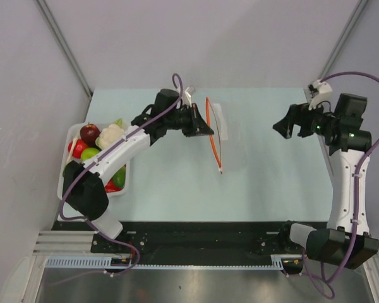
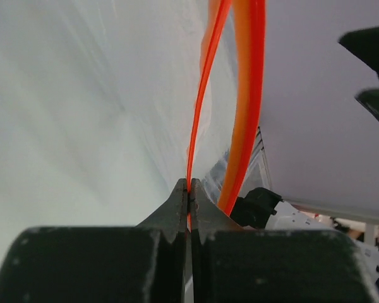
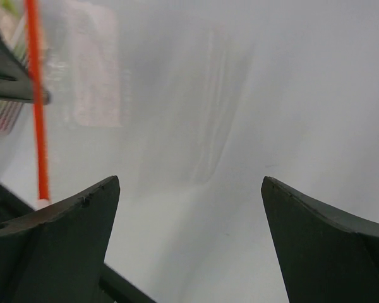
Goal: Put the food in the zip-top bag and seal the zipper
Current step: Pick up the zipper food storage bag at the center of the board, then open the zipper of the food storage bag.
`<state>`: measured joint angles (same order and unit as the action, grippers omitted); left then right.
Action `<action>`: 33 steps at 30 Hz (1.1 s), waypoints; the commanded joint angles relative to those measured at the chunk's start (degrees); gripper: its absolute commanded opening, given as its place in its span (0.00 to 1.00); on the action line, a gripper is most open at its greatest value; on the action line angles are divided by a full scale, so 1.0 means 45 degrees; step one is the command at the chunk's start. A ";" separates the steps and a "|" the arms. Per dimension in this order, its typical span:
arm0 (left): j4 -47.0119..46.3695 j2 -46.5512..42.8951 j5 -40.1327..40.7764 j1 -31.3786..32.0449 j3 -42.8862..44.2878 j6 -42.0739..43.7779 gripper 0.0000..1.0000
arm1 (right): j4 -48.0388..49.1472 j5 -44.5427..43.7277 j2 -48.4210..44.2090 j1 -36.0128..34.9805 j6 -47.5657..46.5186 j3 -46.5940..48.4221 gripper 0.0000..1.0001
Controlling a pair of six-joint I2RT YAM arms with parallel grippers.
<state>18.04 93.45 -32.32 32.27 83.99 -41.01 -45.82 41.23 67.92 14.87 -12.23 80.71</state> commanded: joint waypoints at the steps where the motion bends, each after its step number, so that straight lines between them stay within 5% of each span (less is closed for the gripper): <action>1: 0.0697 -0.1078 0.1769 0.0465 -0.1318 -0.3111 0.00 | 0.0279 -0.0077 -0.0522 -0.1992 0.0313 -0.1096 1.00; 8: 0.1224 -0.0942 0.2357 0.0543 -0.0637 -0.2644 0.00 | 0.1941 -0.1643 0.0079 -0.4630 0.2910 -0.1357 1.00; 14: 0.1362 -0.0961 0.2709 0.0543 -0.0246 -0.2312 0.00 | 0.2760 -0.3673 0.0823 -0.6975 0.3479 -0.0923 1.00; 20: 0.1362 -0.1040 0.2748 0.0543 -0.0284 -0.2077 0.00 | 0.3093 -0.3556 0.1800 -0.8518 0.2758 -0.0338 0.98; 28: 0.1381 -0.1196 0.2689 0.0543 -0.0264 -0.1901 0.00 | 0.2878 -0.5215 0.2972 -1.0198 0.1722 0.0152 0.78; 33: 0.1245 -0.1430 0.2261 0.0543 -0.0538 -0.1629 0.00 | 0.3035 -0.6289 0.3460 -1.0356 0.1702 0.0111 0.48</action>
<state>24.67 91.22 -20.73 34.70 80.47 -50.39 -33.98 18.63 81.91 -31.53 -3.51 79.22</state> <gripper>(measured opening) 0.006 0.561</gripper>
